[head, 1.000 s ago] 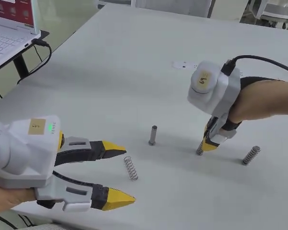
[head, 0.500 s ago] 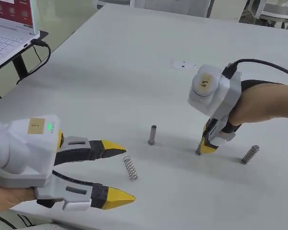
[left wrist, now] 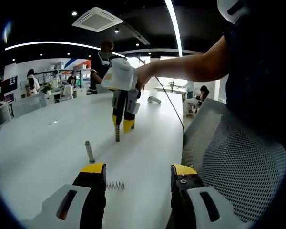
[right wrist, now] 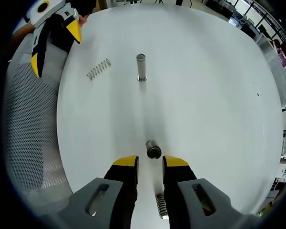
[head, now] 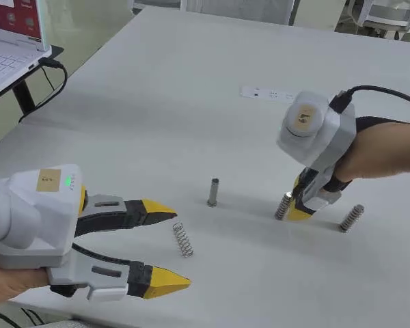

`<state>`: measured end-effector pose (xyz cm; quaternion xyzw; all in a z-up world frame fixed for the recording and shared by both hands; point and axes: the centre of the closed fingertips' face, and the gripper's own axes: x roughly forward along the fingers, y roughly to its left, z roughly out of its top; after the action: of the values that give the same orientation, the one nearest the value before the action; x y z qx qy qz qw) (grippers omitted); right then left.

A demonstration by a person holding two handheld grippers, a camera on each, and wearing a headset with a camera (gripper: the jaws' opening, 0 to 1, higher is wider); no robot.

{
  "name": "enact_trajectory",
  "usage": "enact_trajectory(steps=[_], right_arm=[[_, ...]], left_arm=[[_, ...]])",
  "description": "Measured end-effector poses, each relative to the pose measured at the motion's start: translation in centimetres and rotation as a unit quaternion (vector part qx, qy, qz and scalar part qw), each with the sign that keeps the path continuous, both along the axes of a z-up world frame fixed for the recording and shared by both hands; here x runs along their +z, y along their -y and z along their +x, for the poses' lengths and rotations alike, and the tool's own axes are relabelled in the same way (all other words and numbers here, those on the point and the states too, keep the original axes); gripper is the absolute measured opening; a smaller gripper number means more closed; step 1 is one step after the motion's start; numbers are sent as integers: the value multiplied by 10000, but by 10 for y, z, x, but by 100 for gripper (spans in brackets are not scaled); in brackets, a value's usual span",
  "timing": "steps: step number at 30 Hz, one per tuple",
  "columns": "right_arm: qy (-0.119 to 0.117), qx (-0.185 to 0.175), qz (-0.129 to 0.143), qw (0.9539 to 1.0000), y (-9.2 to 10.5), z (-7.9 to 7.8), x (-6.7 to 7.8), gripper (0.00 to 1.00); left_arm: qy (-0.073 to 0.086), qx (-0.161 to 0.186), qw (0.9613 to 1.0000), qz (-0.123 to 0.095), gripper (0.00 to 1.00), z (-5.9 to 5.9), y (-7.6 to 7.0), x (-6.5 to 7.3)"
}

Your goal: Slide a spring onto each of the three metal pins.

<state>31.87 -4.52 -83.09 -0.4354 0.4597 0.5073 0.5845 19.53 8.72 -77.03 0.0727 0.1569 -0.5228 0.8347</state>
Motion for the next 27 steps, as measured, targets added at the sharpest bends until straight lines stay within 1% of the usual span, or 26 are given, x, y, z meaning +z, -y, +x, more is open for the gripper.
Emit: enact_trajectory(steps=[9,15,24,27], right_arm=[[46,-149,138,9998,8,-14,5,18],[-21,-270,264,9993,8,-25,6,19],[-97,-310,516,9981,0,-47,6,19],[-117,-286,547,9980,-3,-53,5,20]], left_arm=[[1,10,10000,0,50,-1,-1,0],[19,28,10000,9,50,-1,-2,1],[41,50,10000,14,50,-3,-5,3],[45,45,10000,15,50,-3,-5,3]])
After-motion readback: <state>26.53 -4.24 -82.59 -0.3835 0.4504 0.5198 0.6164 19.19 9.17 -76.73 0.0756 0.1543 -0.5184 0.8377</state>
